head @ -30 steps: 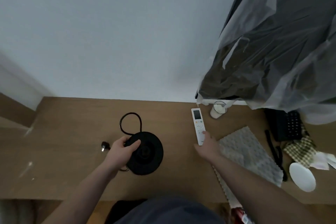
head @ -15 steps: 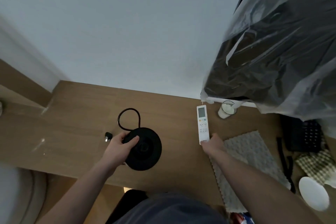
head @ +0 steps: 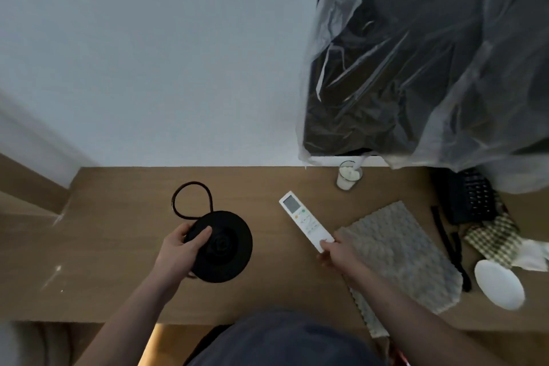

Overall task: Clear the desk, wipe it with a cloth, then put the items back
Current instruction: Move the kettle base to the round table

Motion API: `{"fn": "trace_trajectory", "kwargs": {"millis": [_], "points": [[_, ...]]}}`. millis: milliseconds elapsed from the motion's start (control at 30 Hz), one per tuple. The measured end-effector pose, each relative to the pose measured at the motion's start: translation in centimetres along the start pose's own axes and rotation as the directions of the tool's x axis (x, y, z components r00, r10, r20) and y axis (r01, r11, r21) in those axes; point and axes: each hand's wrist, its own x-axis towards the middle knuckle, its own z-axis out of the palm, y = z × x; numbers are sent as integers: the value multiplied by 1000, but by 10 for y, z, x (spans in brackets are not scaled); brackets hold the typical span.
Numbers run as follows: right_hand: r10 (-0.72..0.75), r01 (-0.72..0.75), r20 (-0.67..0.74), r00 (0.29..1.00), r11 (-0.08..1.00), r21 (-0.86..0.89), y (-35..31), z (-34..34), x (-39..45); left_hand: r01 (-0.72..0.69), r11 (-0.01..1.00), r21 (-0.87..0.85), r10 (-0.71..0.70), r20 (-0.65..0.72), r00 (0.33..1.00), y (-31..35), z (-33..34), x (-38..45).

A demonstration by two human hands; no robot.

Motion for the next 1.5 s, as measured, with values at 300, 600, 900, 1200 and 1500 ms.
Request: {"fn": "trace_trajectory", "kwargs": {"millis": [300,600,900,1200,1500], "points": [[-68,50,62,996,966,253,23,18,-97,-142,987,-75,145,46,988,14,-23,-39],[-143,142,-25,989,916,374,58,42,-204,-163,963,-213,205,195,959,-25,-52,-127],[-56,129,-162,985,863,488,170,61,-339,-150,970,-189,207,329,922,-107,-59,-221],[68,106,-294,953,837,537,288,39,-443,-163,984,-77,180,460,870,-171,-27,-310],[106,149,-353,929,769,622,388,-43,-501,-176,984,-39,169,543,823,-188,63,-395]]}}
